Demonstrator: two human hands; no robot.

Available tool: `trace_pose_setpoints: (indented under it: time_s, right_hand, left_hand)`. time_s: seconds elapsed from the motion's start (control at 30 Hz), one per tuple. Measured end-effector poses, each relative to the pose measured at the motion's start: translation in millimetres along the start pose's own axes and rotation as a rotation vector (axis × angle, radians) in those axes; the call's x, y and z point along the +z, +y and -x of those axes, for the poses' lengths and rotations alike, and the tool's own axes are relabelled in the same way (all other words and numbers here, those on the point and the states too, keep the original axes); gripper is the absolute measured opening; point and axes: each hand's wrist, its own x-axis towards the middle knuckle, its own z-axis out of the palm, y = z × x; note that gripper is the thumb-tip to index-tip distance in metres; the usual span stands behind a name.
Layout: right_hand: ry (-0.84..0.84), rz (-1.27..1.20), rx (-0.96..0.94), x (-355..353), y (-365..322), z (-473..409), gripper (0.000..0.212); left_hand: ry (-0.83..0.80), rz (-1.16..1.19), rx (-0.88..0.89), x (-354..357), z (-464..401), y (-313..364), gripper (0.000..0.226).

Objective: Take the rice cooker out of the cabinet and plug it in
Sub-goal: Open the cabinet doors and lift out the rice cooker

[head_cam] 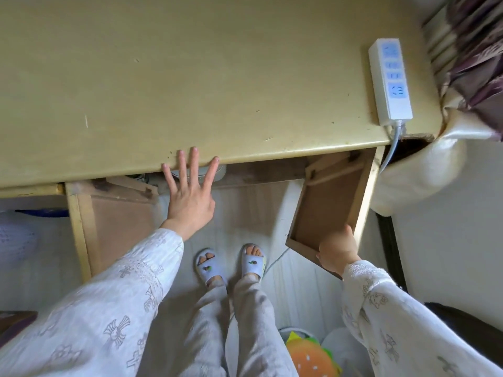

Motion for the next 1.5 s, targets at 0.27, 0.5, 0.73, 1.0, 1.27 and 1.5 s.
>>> trace_pose_setpoints:
  time_s: [0.27, 0.5, 0.73, 1.0, 1.27, 1.5]
  right_hand:
    - [0.070, -0.056, 0.093, 6, 5, 0, 0.037]
    - [0.179, -0.134, 0.104, -7, -6, -11, 0.036]
    - [0.350, -0.345, -0.041, -41, -29, -49, 0.037]
    - [0.384, -0.506, -0.200, -69, -101, -142, 0.044]
    - [0.475, -0.983, -0.283, -110, -179, -281, 0.054]
    - [0.616, -1.648, -0.467, -148, -210, -382, 0.076]
  left_hand:
    - [-0.016, -0.001, 0.017, 1, -1, -2, 0.090]
    - [0.048, -0.016, 0.041, 10, -1, -4, 0.094]
    - [0.264, 0.041, 0.081, 37, 16, 2, 0.086]
    - [0.078, 0.197, -0.065, 137, 17, -12, 0.068]
    - [0.116, 0.340, -0.310, 274, -48, -105, 0.057]
    - [0.379, 0.925, -0.621, 352, -130, -162, 0.060]
